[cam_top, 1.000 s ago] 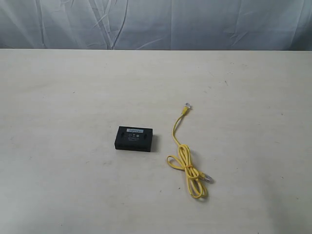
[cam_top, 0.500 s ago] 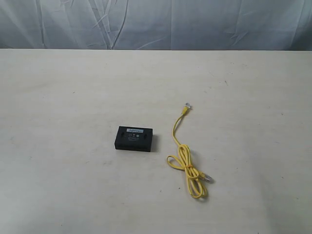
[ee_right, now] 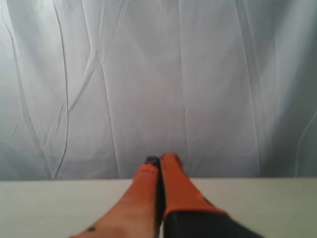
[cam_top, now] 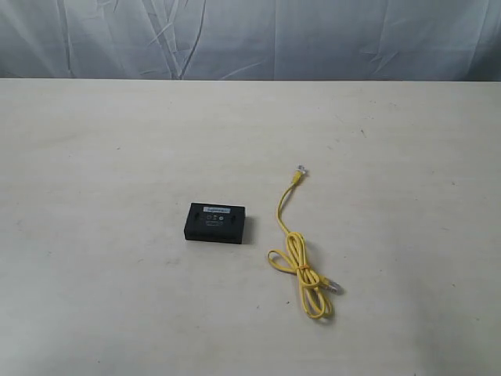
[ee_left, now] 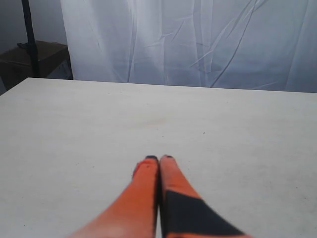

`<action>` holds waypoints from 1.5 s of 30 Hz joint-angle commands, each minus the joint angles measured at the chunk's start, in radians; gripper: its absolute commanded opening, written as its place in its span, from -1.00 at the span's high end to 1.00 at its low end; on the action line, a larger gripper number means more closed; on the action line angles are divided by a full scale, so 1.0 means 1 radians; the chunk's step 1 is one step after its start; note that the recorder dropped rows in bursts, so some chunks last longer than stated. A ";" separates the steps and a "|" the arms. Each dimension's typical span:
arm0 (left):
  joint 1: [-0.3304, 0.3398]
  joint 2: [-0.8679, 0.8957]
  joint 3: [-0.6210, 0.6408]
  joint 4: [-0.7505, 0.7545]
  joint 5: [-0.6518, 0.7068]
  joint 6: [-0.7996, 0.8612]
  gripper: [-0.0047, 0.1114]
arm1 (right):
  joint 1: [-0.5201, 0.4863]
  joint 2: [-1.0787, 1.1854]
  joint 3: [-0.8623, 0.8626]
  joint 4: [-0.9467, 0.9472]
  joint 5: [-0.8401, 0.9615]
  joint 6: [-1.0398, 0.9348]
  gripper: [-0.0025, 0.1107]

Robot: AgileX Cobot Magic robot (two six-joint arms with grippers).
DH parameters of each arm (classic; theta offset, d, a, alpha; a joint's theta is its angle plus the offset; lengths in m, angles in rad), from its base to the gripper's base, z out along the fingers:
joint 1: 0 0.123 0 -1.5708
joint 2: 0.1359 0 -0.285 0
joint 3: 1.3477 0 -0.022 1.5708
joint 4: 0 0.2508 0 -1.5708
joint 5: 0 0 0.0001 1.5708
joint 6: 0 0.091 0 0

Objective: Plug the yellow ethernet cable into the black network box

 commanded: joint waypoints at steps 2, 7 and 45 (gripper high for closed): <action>0.002 -0.005 0.005 0.001 -0.007 -0.002 0.92 | -0.005 0.276 -0.201 0.017 0.269 0.000 0.96; 0.002 -0.005 0.005 0.001 -0.007 -0.002 0.92 | -0.005 0.568 -0.317 0.185 0.351 0.000 0.96; 0.002 -0.005 0.005 0.001 -0.007 -0.002 0.92 | 0.415 1.732 -0.957 0.276 0.464 0.377 0.97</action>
